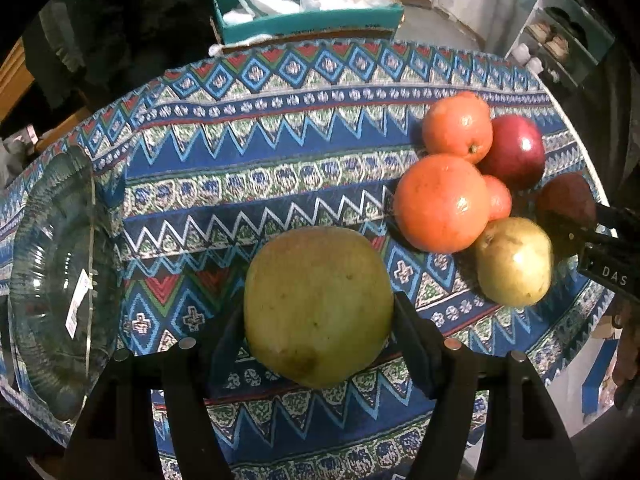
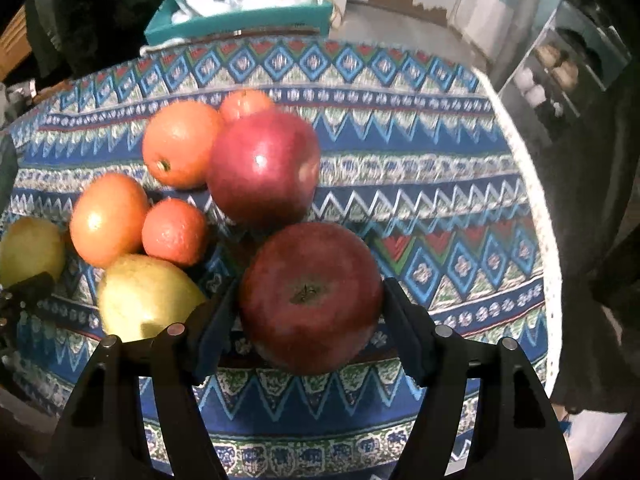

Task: Organize fruits
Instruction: 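Grasp the red apple with the right tool, then carry the pear and the apple over the glass bowl with both tools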

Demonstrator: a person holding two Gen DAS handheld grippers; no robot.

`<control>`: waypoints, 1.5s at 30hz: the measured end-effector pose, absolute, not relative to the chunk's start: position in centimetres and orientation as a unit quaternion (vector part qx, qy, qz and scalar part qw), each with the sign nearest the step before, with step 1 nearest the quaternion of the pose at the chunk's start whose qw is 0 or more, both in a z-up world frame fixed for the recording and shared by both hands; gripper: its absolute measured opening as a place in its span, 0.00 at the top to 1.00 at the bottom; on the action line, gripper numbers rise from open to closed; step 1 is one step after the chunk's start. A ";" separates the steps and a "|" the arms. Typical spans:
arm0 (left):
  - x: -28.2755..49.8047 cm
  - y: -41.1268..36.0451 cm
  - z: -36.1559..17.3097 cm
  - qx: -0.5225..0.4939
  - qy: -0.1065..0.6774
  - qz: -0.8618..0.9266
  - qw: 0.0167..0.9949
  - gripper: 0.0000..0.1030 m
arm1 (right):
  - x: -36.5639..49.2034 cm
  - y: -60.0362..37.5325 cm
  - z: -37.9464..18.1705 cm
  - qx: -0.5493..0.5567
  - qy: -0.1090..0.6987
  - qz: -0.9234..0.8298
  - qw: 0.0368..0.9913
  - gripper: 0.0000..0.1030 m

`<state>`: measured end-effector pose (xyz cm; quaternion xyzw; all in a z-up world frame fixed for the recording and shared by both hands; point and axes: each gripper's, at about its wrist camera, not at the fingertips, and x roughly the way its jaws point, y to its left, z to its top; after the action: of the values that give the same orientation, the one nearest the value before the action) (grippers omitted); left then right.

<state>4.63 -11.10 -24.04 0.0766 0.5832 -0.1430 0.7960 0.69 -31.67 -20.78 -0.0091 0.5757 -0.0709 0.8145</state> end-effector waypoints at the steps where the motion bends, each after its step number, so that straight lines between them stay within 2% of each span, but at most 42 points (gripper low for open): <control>1: 4.6 -11.1 -23.7 0.076 0.579 -0.144 0.799 0.30 | 0.7 -31.7 -20.4 -0.010 0.573 -0.072 0.817 0.31; 27: 1.9 -9.2 -13.1 0.080 0.460 -0.155 0.871 0.30 | -1.1 -27.3 -8.5 -0.037 0.427 -0.047 0.902 0.31; 45: 1.2 -6.1 -7.9 0.054 0.408 -0.137 0.901 0.30 | -1.2 -24.5 -3.9 -0.038 0.380 -0.025 0.924 0.31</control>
<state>1.20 -6.10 -7.91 0.0540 0.4079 -0.1369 0.9011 -1.19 -24.53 -3.87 -0.0384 0.3804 -0.0249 0.9237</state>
